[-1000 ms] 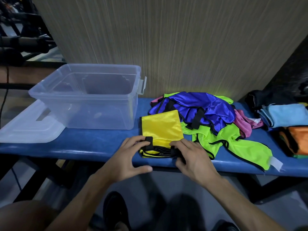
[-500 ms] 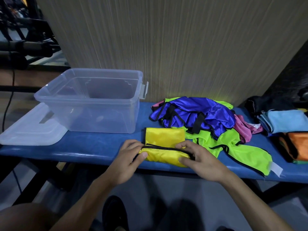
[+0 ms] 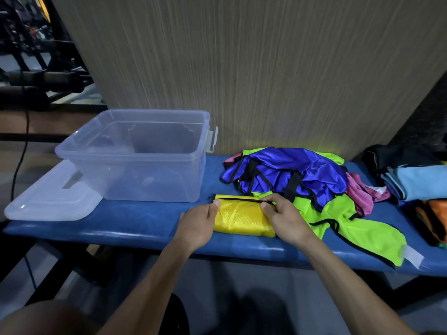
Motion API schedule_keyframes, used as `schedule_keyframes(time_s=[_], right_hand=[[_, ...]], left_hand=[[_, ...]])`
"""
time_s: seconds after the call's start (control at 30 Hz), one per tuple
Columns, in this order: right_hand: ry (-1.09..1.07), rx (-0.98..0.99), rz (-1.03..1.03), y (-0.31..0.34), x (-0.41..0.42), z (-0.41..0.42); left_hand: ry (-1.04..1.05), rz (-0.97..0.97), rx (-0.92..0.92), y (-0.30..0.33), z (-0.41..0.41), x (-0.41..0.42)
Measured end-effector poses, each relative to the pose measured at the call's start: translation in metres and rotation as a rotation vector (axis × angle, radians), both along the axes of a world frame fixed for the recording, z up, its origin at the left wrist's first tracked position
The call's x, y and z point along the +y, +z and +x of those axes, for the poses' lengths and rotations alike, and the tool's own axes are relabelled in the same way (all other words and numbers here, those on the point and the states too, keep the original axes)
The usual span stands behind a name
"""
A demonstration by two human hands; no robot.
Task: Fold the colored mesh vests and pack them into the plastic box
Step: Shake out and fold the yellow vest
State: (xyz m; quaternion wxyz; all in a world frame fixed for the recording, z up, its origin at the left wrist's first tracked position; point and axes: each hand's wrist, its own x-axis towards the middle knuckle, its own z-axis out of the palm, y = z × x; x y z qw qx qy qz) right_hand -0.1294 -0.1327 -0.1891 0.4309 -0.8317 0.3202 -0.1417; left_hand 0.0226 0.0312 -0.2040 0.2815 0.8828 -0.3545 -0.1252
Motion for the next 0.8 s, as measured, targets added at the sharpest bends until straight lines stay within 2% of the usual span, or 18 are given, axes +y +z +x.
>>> schedule_keyframes(time_s=[0.2, 0.33, 0.53, 0.63, 0.7, 0.8], right_hand=[[-0.084, 0.169, -0.248, -0.010, 0.003, 0.013], [-0.094, 0.258, -0.441, -0.014, 0.011, 0.015], [-0.121, 0.374, -0.601, -0.018, 0.015, 0.022], [-0.122, 0.402, -0.613, -0.018, 0.013, 0.025], [-0.113, 0.428, -0.609, -0.017, 0.011, 0.026], [-0.093, 0.449, -0.590, -0.014, 0.008, 0.028]], left_hand=[[0.030, 0.125, -0.026, 0.001, 0.004, -0.012], [0.056, 0.134, -0.071, -0.002, 0.004, -0.013], [0.103, 0.157, -0.143, -0.003, -0.001, -0.015], [0.157, 0.148, -0.201, -0.001, -0.004, -0.013], [0.178, 0.121, -0.264, -0.002, -0.004, -0.012], [0.075, 0.007, -0.551, -0.008, -0.007, -0.016]])
